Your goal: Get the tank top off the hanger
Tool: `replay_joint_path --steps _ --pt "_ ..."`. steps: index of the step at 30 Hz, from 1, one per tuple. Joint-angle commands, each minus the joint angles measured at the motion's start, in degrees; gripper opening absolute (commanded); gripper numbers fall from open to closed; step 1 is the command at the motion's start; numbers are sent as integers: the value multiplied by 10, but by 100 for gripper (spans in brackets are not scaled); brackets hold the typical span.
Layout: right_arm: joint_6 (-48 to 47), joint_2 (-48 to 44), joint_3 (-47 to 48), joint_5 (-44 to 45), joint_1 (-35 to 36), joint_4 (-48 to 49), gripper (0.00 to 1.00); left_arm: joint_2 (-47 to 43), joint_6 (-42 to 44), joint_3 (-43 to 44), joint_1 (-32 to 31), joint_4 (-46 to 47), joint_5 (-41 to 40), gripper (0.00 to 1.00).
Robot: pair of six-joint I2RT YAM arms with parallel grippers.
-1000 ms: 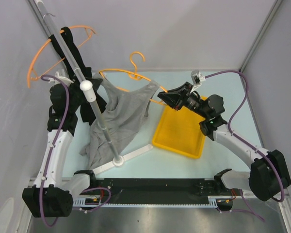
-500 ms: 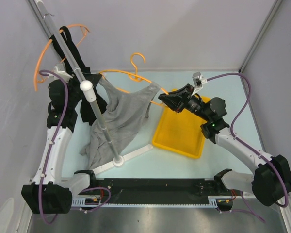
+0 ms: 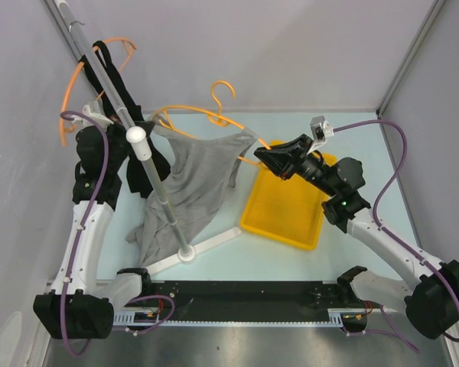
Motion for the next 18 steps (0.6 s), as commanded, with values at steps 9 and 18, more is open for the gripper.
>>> replay_joint_path --steps 9,18 --pt "-36 -153 -47 35 -7 -10 0 -20 60 41 -2 -33 -70 0" --pt "23 -75 -27 90 14 107 0 -20 56 1 -48 -19 32 0"
